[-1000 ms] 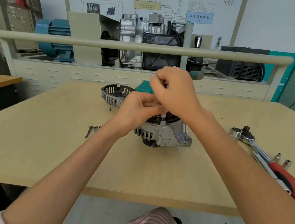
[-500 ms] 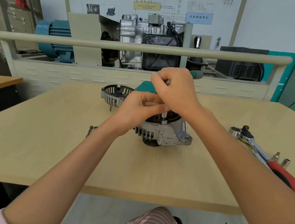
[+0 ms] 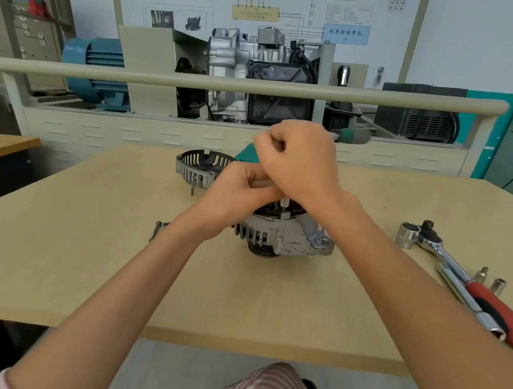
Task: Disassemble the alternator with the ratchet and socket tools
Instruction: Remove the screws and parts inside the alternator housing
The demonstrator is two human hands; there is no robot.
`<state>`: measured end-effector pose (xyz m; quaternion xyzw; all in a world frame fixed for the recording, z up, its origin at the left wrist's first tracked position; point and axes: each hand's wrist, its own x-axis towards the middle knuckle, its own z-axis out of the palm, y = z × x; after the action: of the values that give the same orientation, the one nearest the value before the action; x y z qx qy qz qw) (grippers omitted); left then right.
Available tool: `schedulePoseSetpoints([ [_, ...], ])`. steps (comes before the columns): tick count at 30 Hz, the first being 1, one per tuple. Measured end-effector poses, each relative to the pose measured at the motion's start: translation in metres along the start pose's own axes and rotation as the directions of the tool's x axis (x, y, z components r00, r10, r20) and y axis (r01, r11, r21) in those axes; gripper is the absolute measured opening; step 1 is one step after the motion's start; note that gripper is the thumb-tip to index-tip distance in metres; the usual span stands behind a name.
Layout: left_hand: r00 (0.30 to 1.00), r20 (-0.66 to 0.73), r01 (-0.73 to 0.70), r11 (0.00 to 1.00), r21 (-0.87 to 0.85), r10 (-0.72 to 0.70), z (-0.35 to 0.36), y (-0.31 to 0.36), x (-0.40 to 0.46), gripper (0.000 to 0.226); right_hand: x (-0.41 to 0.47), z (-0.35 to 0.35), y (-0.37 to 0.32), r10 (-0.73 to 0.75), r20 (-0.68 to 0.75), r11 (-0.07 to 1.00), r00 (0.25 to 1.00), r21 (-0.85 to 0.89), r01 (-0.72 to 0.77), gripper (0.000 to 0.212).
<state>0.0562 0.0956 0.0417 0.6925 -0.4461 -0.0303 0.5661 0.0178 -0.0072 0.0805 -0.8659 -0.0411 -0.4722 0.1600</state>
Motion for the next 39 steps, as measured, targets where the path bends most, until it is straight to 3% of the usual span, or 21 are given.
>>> schedulePoseSetpoints([
  [2, 1.0, 0.012, -0.001, 1.0, -0.01, 0.001, 0.0, 0.0, 0.001, 0.018, 0.001, -0.003, 0.003, 0.007, 0.008, 0.974, 1.0, 0.225, -0.009, 0.05],
  [4, 1.0, -0.023, 0.008, 1.0, -0.017, -0.008, 0.0, 0.0, 0.002, 0.019, 0.0, -0.004, 0.004, 0.001, 0.01, 0.98, 1.0, 0.199, -0.003, 0.047],
  [6, 0.997, -0.077, 0.02, 1.0, 0.006, -0.019, 0.002, 0.0, 0.001, 0.034, -0.003, -0.002, 0.001, -0.006, 0.022, 0.991, 1.0, -0.136, 0.009, 0.037],
  [8, 0.99, -0.128, 0.061, 0.997, 0.046, -0.055, 0.004, -0.002, 0.003, 0.043, -0.004, 0.003, -0.005, 0.039, 0.005, 0.882, 0.999, -0.47, -0.032, 0.026],
  [10, 0.984, -0.164, 0.084, 0.995, 0.063, -0.073, 0.003, -0.005, 0.005, 0.046, -0.004, 0.006, -0.013, 0.082, 0.013, 0.805, 0.997, -0.59, -0.058, 0.029],
  [14, 0.992, -0.106, 0.069, 0.997, 0.034, -0.065, 0.001, -0.003, 0.002, 0.021, 0.0, 0.003, -0.009, 0.009, 0.068, 0.884, 0.998, -0.468, 0.024, 0.033],
  [16, 0.998, -0.039, 0.039, 0.999, 0.009, -0.039, -0.001, -0.001, -0.001, 0.034, 0.002, -0.002, -0.004, -0.018, 0.109, 0.979, 0.994, -0.198, 0.04, 0.04],
  [18, 1.0, -0.003, 0.012, 1.0, -0.002, -0.012, -0.001, -0.001, 0.0, 0.027, 0.003, -0.007, 0.002, -0.028, 0.129, 0.996, 0.991, 0.084, 0.018, 0.045],
  [19, 1.0, -0.006, 0.005, 1.0, -0.012, -0.005, -0.001, 0.0, 0.0, 0.022, 0.003, -0.008, 0.003, -0.035, 0.13, 0.99, 0.991, 0.141, 0.016, 0.046],
  [21, 0.999, -0.044, -0.003, 1.0, -0.029, 0.002, 0.001, 0.001, 0.0, 0.024, 0.001, -0.009, 0.004, -0.062, 0.136, 0.996, 0.989, 0.069, 0.053, 0.042],
  [24, 0.989, -0.144, 0.024, 1.0, -0.003, -0.024, 0.005, -0.002, 0.003, 0.047, -0.003, -0.001, -0.003, 0.006, 0.074, 0.914, 0.997, -0.404, 0.025, 0.026],
  [26, 0.985, -0.169, 0.044, 0.999, 0.028, -0.038, 0.006, -0.005, 0.004, 0.047, -0.004, 0.004, -0.01, 0.079, 0.008, 0.827, 0.997, -0.559, -0.061, 0.022],
  [29, 0.99, -0.136, 0.043, 0.999, 0.006, -0.042, 0.003, -0.005, 0.002, 0.035, -0.002, 0.004, -0.011, 0.042, 0.005, 0.881, 0.999, -0.472, -0.035, 0.028],
  [32, 0.999, -0.047, 0.024, 1.0, -0.012, -0.025, 0.0, -0.002, 0.0, 0.041, -0.001, 0.0, -0.005, -0.033, 0.014, 0.994, 0.999, -0.1, 0.035, 0.043],
  [35, 1.0, -0.01, 0.004, 1.0, -0.029, -0.005, -0.001, 0.0, -0.001, 0.039, -0.002, -0.001, -0.003, -0.038, -0.018, 0.991, 0.999, 0.13, 0.04, 0.049],
  [37, 0.999, -0.032, -0.014, 0.999, -0.034, 0.013, 0.0, 0.0, 0.0, 0.046, -0.003, 0.0, -0.004, -0.017, -0.029, 0.999, 0.999, 0.032, 0.017, 0.043],
  [39, 0.998, -0.065, -0.016, 1.0, -0.01, 0.015, 0.001, -0.002, 0.001, 0.054, -0.005, 0.003, -0.006, 0.034, -0.044, 0.952, 0.998, -0.303, -0.046, 0.03],
])
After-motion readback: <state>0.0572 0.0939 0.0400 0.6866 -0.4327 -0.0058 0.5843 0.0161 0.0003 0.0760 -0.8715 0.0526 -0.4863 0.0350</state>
